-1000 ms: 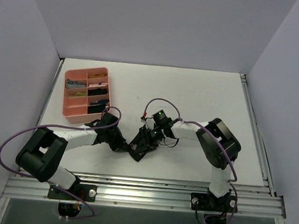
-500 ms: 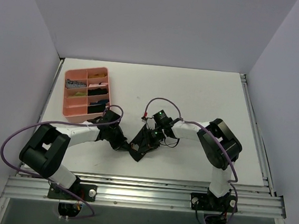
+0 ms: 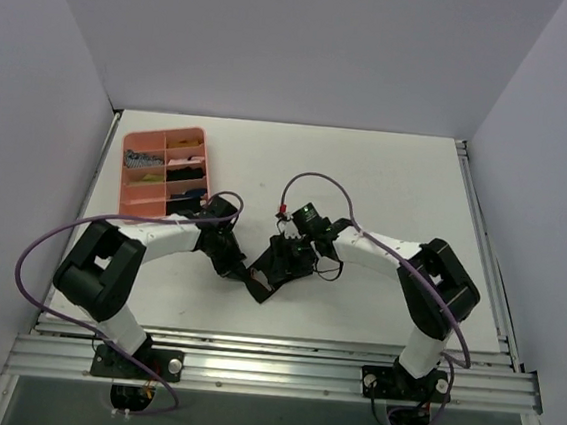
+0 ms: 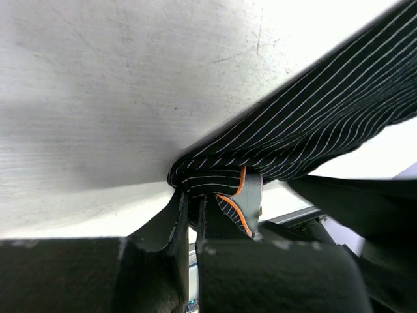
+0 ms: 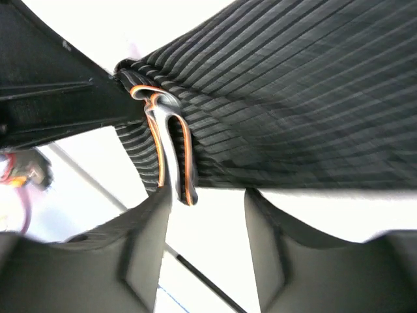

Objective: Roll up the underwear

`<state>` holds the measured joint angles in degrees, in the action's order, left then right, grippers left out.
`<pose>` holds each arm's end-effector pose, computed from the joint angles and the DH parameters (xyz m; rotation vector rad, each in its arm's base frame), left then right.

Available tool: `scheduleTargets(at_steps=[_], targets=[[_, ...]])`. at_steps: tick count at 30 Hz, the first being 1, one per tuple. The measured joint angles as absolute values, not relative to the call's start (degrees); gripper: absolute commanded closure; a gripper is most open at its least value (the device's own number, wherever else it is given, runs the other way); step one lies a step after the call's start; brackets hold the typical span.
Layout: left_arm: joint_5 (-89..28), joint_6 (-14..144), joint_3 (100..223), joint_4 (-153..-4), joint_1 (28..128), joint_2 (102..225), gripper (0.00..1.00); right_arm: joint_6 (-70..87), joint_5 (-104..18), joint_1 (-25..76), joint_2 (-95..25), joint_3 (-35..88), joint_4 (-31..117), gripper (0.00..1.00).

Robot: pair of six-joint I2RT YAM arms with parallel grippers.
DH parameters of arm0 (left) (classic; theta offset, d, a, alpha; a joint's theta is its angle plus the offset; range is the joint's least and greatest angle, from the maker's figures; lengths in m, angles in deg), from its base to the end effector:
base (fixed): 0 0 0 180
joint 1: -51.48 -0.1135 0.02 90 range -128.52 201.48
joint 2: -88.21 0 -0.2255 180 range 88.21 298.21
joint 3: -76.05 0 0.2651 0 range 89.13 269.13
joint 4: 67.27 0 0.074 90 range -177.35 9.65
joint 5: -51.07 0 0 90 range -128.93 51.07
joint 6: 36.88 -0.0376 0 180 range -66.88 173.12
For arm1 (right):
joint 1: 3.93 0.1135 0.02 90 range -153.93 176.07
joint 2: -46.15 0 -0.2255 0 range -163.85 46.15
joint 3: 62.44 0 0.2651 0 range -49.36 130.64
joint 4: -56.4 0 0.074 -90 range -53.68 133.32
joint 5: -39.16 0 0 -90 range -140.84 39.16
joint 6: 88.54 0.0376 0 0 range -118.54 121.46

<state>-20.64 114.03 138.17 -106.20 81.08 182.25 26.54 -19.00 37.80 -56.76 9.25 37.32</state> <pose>0.2523 -0.1569 0.0946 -0.7433 2.9593 -0.7111 0.2590 0.2576 0.1144 -0.6481 2.5604 1.1478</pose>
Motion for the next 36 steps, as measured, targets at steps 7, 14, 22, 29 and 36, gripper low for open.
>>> scheduleTargets(at_steps=[7,14,22,29,36], targets=[[-21.3,113.15,141.52,-110.48,81.13,184.37,0.98,26.96,-38.67,47.09,-44.89,9.01,33.93,0.49],[-21.43,112.06,145.06,-114.53,81.35,186.88,0.98,26.34,-55.57,62.54,-41.81,7.33,35.39,0.44],[-21.08,111.43,146.63,-116.23,81.39,188.22,0.98,20.79,-66.72,65.78,-47.99,9.67,36.18,0.44],[-20.29,110.92,148.03,-117.78,81.39,189.51,0.98,16.25,-70.39,68.99,-54.79,11.98,36.31,0.45],[-20.14,110.92,148.12,-118.02,81.39,189.68,0.98,13.3,-72.62,70.35,-56.78,14.82,37.05,0.45]])
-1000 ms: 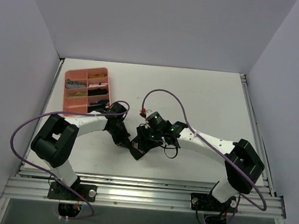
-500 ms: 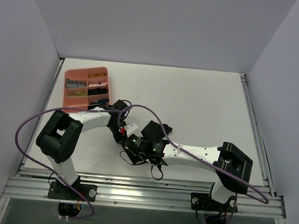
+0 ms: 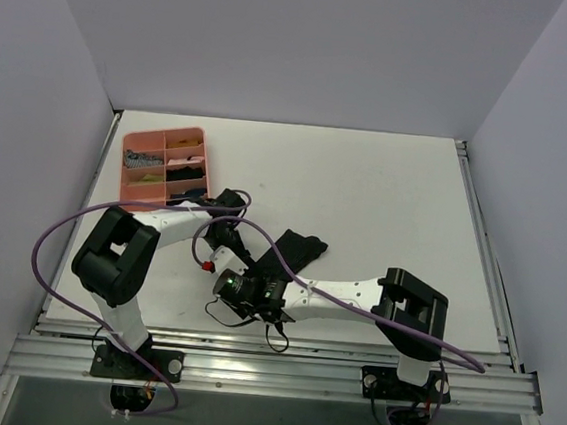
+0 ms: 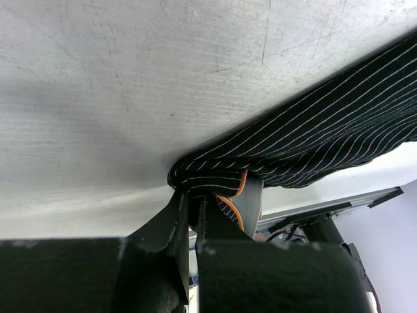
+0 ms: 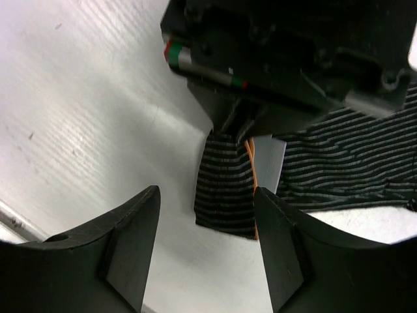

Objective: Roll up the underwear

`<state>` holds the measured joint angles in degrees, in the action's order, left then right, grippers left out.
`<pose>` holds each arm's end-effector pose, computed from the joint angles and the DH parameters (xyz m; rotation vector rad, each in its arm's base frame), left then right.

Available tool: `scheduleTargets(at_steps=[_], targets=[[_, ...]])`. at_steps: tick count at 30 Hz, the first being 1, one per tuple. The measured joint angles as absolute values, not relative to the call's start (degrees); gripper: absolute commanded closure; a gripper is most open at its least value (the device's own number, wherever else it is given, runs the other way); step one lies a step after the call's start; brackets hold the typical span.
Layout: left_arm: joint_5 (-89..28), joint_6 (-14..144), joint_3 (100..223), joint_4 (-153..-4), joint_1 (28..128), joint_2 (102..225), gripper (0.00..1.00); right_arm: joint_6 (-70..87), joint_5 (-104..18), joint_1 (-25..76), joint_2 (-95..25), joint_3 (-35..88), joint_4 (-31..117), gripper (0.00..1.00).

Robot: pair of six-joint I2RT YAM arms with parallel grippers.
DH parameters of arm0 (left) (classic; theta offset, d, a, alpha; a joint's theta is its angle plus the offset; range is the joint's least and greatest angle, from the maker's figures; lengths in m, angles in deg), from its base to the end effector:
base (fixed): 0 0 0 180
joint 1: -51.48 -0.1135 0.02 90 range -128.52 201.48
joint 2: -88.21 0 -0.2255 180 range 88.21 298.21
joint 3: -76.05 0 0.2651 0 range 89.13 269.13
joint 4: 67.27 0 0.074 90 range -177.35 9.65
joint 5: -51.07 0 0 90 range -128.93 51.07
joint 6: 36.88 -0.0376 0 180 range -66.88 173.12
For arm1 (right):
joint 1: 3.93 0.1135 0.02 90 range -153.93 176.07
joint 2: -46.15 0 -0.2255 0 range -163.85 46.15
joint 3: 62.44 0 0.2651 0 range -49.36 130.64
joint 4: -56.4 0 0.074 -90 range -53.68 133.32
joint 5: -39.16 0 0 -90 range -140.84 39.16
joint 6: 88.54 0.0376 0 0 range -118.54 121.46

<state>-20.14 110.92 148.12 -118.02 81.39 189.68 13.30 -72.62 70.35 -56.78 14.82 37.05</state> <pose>0.2666 -0.1673 0.0964 0.6793 -2.9126 0.5353 0.1181 0.3682 0.1414 -1.0364 2.0637 0.3271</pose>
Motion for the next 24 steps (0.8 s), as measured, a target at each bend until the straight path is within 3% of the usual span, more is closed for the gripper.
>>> scheduleTargets(at_steps=[19,24], targets=[[-19.29,110.81,150.1,-120.45,81.39,191.47,0.98,11.55,-77.38,70.37,-61.94,16.16,38.76,0.47],[-19.0,110.79,150.15,-120.69,81.39,191.58,0.98,11.68,-77.27,69.63,-62.51,15.41,40.36,0.52]])
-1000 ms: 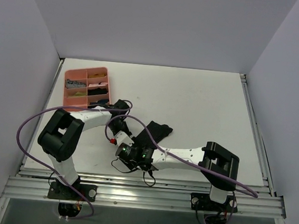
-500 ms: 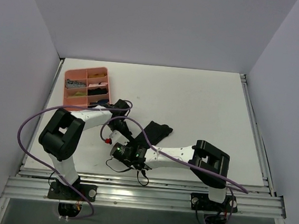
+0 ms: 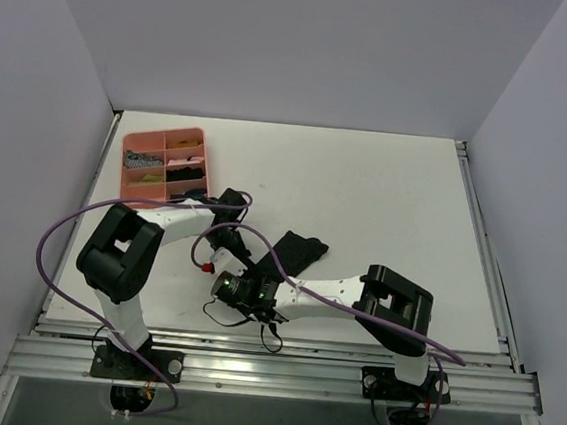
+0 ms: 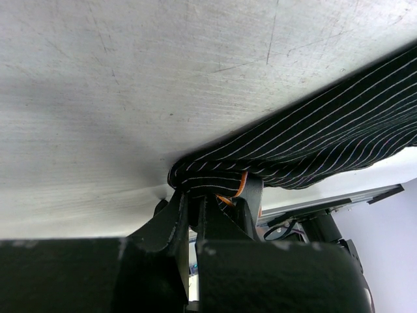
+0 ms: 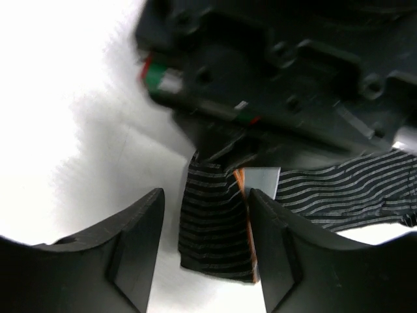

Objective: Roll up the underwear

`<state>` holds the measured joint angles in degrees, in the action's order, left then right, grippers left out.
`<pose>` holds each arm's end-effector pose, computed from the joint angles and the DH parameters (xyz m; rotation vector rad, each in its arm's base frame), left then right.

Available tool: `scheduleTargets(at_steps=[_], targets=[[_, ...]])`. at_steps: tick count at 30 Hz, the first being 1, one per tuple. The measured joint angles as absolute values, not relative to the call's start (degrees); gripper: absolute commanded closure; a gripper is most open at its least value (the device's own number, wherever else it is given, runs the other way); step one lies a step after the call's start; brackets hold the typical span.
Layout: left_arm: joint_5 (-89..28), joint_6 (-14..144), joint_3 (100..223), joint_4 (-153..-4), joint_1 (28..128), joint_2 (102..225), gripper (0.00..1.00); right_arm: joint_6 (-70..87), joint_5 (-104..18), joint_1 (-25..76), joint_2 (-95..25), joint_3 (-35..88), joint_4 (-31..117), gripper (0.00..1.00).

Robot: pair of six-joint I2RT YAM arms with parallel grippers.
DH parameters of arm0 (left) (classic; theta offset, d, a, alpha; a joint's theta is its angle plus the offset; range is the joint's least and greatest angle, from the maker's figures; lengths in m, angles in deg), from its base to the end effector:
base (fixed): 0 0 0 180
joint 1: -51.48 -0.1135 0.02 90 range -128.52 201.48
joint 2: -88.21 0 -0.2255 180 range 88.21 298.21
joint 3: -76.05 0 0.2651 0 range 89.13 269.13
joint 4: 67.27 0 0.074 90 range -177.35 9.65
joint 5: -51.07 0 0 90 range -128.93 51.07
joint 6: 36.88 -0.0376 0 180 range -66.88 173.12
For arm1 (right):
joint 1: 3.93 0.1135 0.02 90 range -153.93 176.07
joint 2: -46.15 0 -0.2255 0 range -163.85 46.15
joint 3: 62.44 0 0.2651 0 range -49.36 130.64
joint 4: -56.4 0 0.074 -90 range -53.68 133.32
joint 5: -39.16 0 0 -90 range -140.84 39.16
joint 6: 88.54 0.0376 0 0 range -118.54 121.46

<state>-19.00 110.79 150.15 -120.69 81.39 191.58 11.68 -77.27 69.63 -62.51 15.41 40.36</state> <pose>0.2687 -0.1693 0.0948 0.6755 -2.8719 0.5046 0.1274 0.3726 0.1128 -1.0174 2.0528 0.2035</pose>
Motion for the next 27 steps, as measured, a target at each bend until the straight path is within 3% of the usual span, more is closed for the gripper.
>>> scheduleTargets(at_steps=[1,3,5,8,13,17,27], targets=[[-18.94,110.77,150.15,-120.71,81.39,191.63,0.98,11.68,-76.97,69.3,-62.51,15.28,40.75,0.54],[-18.78,110.7,150.15,-120.73,81.37,191.67,0.98,11.68,-75.98,68.2,-62.51,14.82,41.84,0.7],[-18.76,110.68,150.32,-120.84,81.37,191.76,0.96,11.81,-74.63,66.65,-62.46,14.23,42.83,0.91],[-18.74,110.7,151.04,-120.89,81.11,191.8,0.87,11.96,-71.87,65.21,-61.13,12.9,44.11,1.0],[-19.18,110.44,151.81,-122.22,80.6,191.8,0.62,14.04,-66.13,62.7,-57.92,8.62,48.84,1.0],[-20.14,109.42,153.27,-125.06,79.66,191.8,0.54,16.03,-60.79,60.88,-55.6,5.08,53.27,1.0],[-25.8,109.44,153.49,-128.56,77.98,187.02,0.48,23.33,-38.54,51.55,-52.37,-5.15,69.69,1.0]])
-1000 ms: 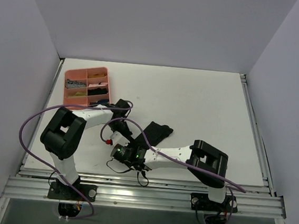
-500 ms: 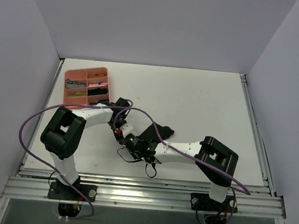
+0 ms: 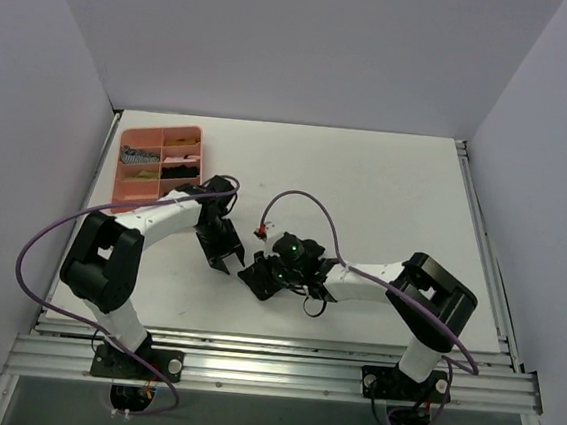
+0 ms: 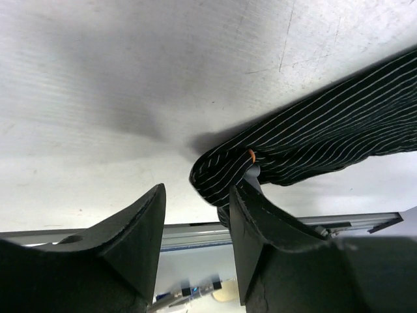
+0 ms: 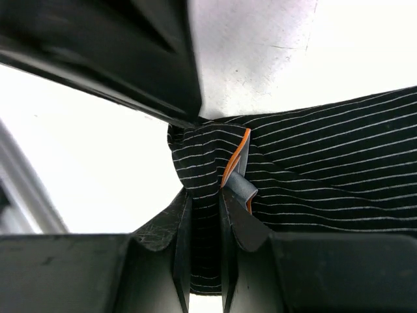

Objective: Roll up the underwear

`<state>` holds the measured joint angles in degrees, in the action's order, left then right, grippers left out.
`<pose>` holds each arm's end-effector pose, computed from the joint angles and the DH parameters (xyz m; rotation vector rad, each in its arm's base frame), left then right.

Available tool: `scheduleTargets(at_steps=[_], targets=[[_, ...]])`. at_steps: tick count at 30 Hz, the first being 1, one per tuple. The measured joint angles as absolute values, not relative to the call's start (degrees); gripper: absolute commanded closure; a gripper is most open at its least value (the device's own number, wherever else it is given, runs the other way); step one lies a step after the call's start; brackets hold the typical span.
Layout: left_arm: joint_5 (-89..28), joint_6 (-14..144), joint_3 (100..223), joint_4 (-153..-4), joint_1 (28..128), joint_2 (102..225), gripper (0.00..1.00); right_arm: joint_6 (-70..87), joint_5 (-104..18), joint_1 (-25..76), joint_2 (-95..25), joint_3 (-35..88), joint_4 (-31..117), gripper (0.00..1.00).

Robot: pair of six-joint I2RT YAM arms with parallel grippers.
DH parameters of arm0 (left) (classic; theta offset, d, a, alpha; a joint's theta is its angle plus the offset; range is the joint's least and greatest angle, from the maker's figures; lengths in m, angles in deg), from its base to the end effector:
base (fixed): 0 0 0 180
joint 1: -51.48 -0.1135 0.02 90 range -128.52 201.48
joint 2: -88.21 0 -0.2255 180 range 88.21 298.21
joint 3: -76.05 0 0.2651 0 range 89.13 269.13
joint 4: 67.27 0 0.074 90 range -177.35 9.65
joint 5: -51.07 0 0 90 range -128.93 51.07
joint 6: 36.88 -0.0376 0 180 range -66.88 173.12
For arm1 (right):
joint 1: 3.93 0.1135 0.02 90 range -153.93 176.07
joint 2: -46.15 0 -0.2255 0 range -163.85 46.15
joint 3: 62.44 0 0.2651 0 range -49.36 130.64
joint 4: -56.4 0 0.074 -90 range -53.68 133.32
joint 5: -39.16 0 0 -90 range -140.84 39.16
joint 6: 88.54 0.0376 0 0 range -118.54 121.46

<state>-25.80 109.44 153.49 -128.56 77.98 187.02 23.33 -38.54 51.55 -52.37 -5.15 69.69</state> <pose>0.2786 -0.1484 0.1300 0.7657 -2.9635 0.3940 0.1921 0.2934 0.1099 -0.7777 2.0785 1.0188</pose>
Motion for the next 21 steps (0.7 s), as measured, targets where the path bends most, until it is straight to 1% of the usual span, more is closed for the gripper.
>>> scheduleTargets(at_steps=[4,8,15,21], targets=[[-26.87,110.09,151.68,-128.27,77.63,183.74,0.45,25.51,-31.4,48.56,-53.15,-6.46,73.4,1.0],[-27.02,110.77,151.11,-128.17,77.67,183.52,0.44,26.26,-26.5,46.68,-54.22,-6.6,75.04,1.0],[-26.96,114.14,149.58,-126.75,79.05,183.52,0.4,26.98,-20.97,44.91,-55.99,-6.33,76.99,1.0],[-26.98,117.46,148.18,-124.45,81.52,183.52,0.39,27.52,-18.41,44.14,-57.07,-6.05,77.99,1.0]])
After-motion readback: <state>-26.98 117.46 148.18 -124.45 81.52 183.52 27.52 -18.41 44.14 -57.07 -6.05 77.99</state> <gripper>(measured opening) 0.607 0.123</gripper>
